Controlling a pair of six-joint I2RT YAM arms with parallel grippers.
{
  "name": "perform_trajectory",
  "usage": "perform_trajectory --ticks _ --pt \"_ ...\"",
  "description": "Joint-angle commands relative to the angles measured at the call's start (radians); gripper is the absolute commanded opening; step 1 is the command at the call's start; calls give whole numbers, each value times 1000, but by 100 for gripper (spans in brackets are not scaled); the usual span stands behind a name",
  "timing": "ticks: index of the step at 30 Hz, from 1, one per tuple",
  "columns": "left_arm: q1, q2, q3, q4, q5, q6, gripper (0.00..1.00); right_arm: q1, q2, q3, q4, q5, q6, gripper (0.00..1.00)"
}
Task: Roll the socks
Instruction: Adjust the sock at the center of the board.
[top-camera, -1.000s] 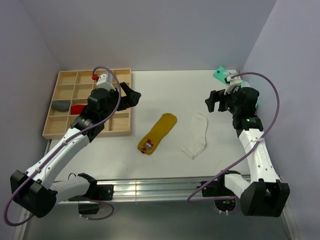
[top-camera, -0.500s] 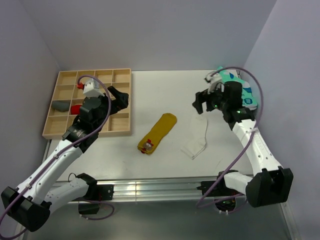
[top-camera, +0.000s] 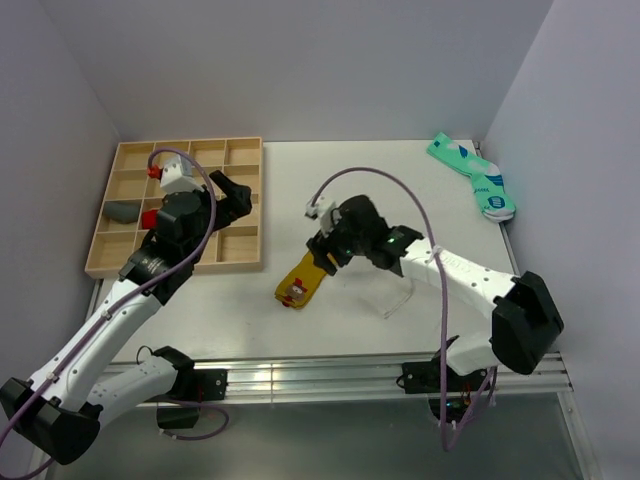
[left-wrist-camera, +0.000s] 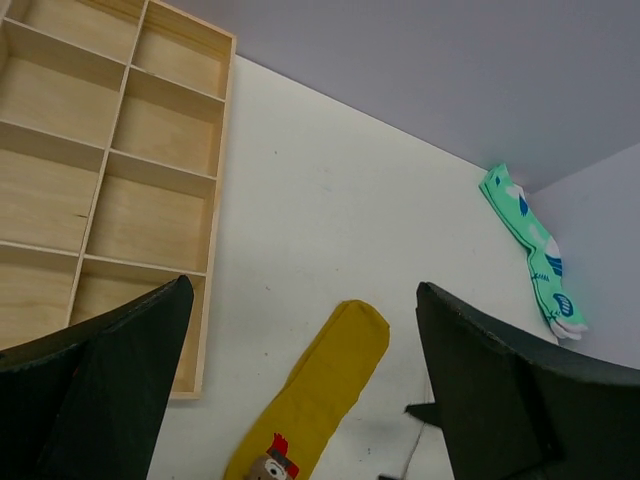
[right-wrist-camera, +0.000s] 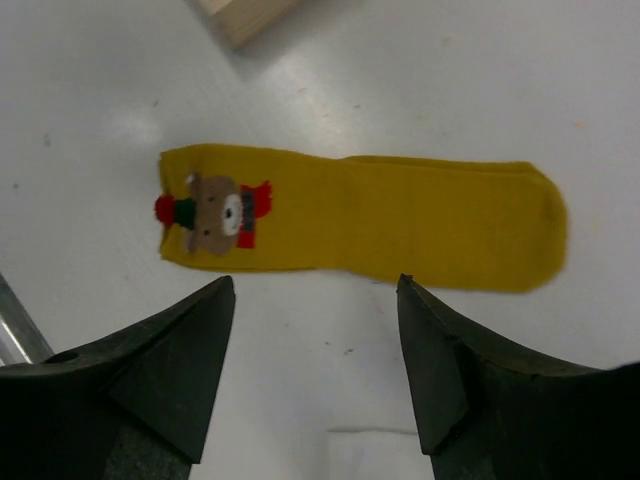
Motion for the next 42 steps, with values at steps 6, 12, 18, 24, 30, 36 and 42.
perform_trajectory --ticks 6,12,18,24,30,36,42 --pt "-4 -39 125 -61 -60 4 100 257 206 53 16 135 17 66" --pt "-3 -45 130 -55 -46 13 100 361 283 103 15 188 20 65" --pt "-3 -39 115 -32 -26 15 99 400 322 101 41 218 20 64" --pt "-1 -24 99 -8 -8 20 99 409 363 113 45 220 20 63" --pt "-1 -1 73 23 4 27 99 429 380 110 64 228 14 62" --pt "8 26 67 34 24 35 99 441 401 110 72 228 11 59" --pt "20 41 53 45 50 43 99 444 438 117 65 252 8 44"
